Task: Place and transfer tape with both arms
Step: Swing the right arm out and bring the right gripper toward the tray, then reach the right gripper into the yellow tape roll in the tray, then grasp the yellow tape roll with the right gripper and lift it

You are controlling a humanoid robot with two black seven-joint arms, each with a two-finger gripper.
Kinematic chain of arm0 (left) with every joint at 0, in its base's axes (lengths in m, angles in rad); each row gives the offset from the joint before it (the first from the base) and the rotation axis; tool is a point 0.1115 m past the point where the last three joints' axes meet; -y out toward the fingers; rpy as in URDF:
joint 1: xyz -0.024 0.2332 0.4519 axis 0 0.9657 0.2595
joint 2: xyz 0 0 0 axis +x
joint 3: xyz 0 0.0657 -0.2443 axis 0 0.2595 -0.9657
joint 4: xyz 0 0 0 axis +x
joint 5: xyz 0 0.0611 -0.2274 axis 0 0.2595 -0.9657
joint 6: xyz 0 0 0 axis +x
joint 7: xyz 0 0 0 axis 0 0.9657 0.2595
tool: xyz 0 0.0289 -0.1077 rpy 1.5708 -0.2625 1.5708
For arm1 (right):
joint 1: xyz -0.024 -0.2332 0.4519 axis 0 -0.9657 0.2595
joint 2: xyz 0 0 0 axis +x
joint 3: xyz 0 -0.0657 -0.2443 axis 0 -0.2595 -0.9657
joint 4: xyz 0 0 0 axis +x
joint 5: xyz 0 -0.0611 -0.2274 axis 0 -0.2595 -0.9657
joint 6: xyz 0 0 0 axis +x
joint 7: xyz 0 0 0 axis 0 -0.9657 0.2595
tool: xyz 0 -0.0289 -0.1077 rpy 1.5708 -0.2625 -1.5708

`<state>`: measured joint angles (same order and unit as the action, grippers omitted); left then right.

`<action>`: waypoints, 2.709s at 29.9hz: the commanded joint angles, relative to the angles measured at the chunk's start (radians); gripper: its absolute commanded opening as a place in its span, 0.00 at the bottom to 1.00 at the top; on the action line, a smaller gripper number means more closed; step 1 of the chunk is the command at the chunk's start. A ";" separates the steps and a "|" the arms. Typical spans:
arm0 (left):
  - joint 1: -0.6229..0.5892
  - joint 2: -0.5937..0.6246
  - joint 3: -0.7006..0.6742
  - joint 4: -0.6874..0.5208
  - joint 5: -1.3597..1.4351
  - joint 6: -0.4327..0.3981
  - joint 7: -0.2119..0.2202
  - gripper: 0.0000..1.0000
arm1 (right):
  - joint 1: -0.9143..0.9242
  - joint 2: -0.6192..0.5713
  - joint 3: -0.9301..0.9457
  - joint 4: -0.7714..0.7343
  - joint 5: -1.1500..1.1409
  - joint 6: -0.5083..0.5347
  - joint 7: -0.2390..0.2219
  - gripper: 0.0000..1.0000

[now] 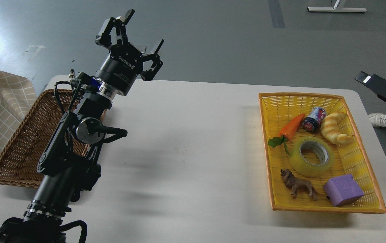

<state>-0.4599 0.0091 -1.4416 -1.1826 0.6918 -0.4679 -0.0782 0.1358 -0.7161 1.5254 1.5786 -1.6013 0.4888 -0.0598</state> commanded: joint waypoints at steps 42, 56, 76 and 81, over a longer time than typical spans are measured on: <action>0.003 0.022 0.000 0.000 -0.002 0.000 0.000 0.98 | -0.008 0.096 -0.360 -0.134 -0.542 0.000 0.014 0.75; 0.003 0.023 -0.003 0.000 -0.002 0.002 0.000 0.98 | -0.024 0.122 -0.360 -0.147 -0.563 0.000 0.009 0.61; 0.003 0.043 -0.003 0.000 -0.003 -0.002 0.000 0.98 | -0.024 0.124 -0.355 -0.144 -0.549 0.000 0.012 0.05; 0.004 0.043 -0.003 0.000 -0.003 -0.002 0.000 0.98 | -0.019 0.118 -0.349 -0.134 -0.523 0.000 0.015 0.05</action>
<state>-0.4567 0.0522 -1.4451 -1.1822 0.6897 -0.4695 -0.0783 0.1138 -0.5921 1.1734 1.4383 -2.1405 0.4887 -0.0449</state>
